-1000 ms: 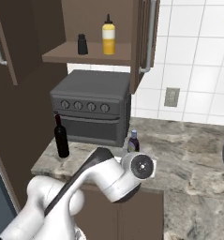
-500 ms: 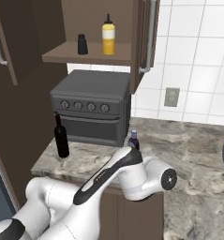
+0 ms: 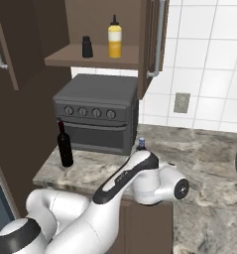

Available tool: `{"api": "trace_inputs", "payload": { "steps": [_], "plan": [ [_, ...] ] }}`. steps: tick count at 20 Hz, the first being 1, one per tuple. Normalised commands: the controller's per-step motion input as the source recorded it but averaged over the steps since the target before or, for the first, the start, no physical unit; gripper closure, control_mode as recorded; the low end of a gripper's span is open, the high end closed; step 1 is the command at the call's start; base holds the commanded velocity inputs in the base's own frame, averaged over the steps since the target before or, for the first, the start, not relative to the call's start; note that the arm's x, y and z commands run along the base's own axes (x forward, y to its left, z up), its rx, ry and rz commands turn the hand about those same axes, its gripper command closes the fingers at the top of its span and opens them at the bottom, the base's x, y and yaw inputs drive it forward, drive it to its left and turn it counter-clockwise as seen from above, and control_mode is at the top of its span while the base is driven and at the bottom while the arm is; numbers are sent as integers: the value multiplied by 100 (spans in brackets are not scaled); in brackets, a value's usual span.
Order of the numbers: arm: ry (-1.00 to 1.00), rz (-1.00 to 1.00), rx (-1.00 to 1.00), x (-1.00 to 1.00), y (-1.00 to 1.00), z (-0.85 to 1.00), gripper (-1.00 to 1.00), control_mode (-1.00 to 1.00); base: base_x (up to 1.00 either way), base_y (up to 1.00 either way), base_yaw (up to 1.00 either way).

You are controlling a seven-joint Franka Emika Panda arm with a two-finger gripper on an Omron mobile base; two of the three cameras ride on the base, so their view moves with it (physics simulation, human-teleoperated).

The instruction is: There are various items on the counter. Only move the condiments/shakers into the cabinet.

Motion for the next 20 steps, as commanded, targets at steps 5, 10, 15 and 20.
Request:
{"api": "trace_inputs", "payload": {
  "steps": [5,10,15,20],
  "plan": [
    [-17,8,-2,2,0,-21,-100,-100,0,0,0],
    [-2,0,-3,4,6,0,-100,-100,0,0,0],
    [-1,1,-6,32,7,0,-100,-100,0,0,0],
    [0,7,-1,22,0,0,-100,-100,0,0,0]
  ]
}}
